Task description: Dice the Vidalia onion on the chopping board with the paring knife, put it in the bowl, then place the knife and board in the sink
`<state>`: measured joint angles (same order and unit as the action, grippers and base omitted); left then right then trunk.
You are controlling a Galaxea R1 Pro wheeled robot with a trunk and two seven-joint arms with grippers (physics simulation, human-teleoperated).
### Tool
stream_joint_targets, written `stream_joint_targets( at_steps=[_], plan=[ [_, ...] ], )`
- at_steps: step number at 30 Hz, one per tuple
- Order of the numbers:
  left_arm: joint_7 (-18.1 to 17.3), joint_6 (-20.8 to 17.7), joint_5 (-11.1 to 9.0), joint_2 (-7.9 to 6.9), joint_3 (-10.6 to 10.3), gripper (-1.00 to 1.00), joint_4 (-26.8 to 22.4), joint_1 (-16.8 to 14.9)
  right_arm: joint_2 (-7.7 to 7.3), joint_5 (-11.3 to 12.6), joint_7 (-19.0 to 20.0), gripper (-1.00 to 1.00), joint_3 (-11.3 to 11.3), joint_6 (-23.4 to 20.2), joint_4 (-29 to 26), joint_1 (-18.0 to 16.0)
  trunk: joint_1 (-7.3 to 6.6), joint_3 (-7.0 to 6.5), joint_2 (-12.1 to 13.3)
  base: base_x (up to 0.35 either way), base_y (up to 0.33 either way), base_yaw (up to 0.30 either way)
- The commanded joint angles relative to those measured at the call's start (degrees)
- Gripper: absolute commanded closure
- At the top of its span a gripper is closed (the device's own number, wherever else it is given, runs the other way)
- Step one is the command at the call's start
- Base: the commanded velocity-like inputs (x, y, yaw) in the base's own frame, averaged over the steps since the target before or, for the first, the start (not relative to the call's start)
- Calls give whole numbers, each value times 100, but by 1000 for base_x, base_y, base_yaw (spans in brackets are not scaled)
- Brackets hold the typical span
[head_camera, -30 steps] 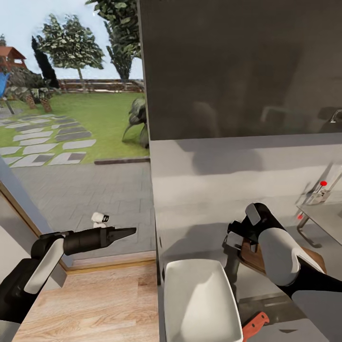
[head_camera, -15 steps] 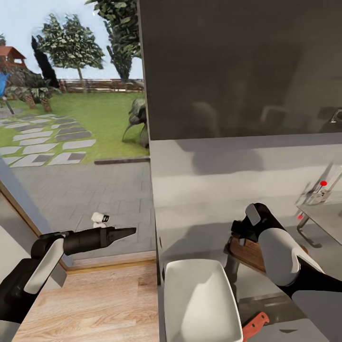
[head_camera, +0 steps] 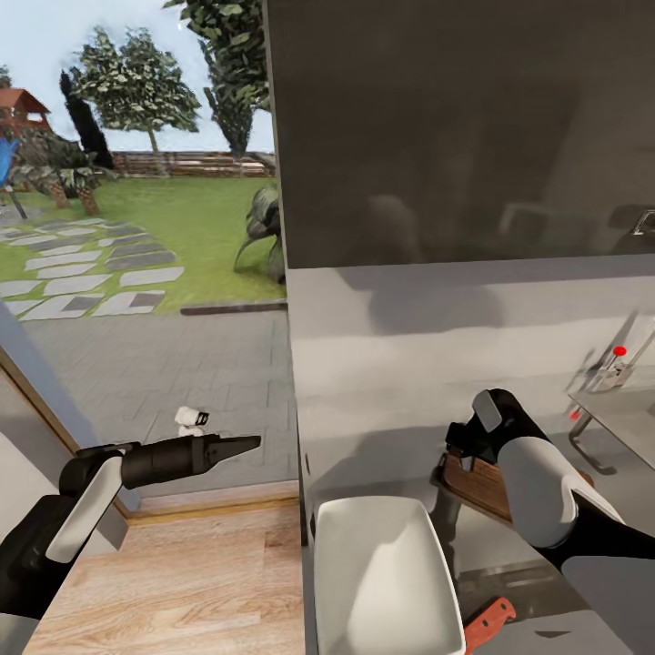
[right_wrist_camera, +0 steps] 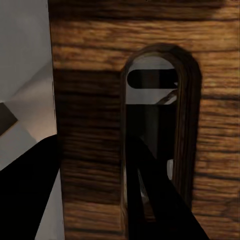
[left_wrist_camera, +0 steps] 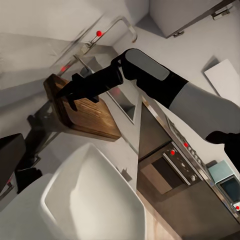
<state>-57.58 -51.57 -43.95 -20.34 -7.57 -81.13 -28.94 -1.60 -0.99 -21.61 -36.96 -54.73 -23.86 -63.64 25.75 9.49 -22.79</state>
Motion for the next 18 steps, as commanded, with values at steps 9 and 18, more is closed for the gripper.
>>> stream_joint_targets(
  at_steps=[9,18],
  plan=[
    [1,-29,-24,-4,-8,-100,1,-6,1,0,-40,100,-31,-20,-4,-8,4,12,-13,0,0,0],
    [1,-29,-17,3,-8,-100,1,-6,28,-349,-26,100,-38,-22,-11,-8,4,12,-13,0,0,0]
  ],
)
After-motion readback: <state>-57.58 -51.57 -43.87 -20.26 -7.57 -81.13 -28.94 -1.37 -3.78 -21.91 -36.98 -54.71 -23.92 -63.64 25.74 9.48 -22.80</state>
